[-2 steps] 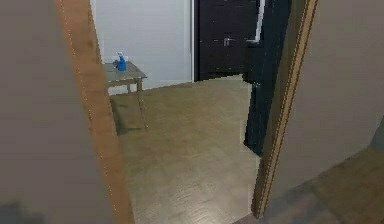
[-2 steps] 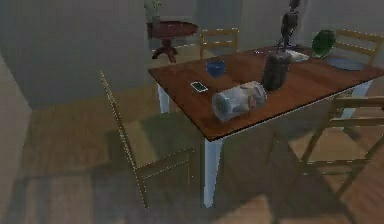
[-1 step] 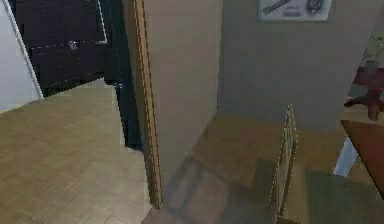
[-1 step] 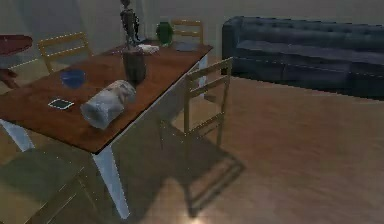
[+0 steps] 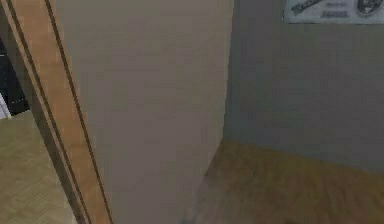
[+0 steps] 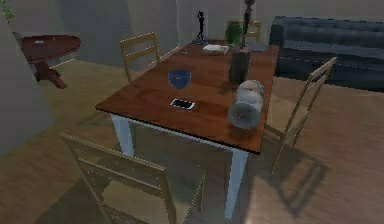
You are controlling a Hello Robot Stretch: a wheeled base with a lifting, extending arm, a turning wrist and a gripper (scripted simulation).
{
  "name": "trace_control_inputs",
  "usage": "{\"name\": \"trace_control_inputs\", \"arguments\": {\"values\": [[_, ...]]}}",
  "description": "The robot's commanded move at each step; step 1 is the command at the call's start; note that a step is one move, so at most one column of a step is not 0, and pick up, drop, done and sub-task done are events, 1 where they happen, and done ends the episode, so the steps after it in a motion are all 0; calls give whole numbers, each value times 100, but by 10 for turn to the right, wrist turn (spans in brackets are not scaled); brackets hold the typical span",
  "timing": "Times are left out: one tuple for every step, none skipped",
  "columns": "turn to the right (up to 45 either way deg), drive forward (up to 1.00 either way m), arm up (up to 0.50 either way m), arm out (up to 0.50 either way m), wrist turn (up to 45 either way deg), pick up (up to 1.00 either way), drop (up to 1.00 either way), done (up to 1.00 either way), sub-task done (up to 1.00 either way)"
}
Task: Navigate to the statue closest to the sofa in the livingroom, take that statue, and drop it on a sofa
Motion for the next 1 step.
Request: {"name": "trace_control_inputs", "arguments": {"values": [[240, 0, 0, 0, 0, 0, 0, 0, 0]]}}
